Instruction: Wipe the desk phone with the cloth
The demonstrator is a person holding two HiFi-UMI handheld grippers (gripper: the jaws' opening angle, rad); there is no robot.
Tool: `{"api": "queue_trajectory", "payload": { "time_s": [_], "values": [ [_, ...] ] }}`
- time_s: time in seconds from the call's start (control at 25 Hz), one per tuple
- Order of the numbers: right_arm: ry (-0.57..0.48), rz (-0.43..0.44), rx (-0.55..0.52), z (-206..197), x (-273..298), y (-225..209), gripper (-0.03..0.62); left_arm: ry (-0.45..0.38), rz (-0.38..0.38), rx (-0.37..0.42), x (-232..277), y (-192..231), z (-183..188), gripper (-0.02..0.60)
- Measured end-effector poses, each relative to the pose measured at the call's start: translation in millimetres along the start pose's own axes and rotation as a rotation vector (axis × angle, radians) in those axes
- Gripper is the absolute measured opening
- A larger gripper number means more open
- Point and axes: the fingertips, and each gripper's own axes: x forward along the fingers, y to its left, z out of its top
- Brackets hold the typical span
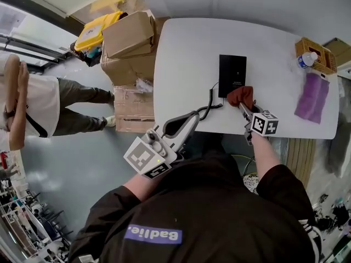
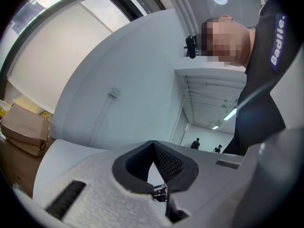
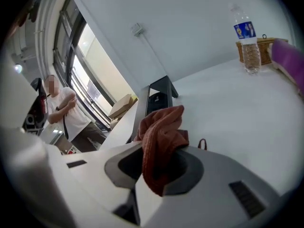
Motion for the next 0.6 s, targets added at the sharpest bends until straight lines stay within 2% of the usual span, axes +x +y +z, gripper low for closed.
{"api": "queue_trajectory", "payload": {
  "time_s": [0.2, 0.32, 0.44, 0.6],
  "values": [
    [-0.066, -0.029, -0.027, -3.2, -23.5, 44.5, 0.094, -0.022, -0.052, 0.029, -50.3, -5.4, 12.3, 0.006],
    [-0.119, -0.028, -0.018, -5.8, -41.4, 88.0, 0.094, -0.03, -0.074, 0.01, -85.4, -8.8, 14.3, 0.006],
    [-0.169, -0.003, -0.019, -4.8, -56.4, 138.4, 0.094, -0.021, -0.11, -0.001, -113.1, -13.1, 14.5, 0.006],
    [-0.184, 0.059, -0.049, -9.7, -75.2, 201.4, 0.094, -0.013, -0.132, 0.002, -139.8, -18.8, 16.3, 0.006]
  ]
}}
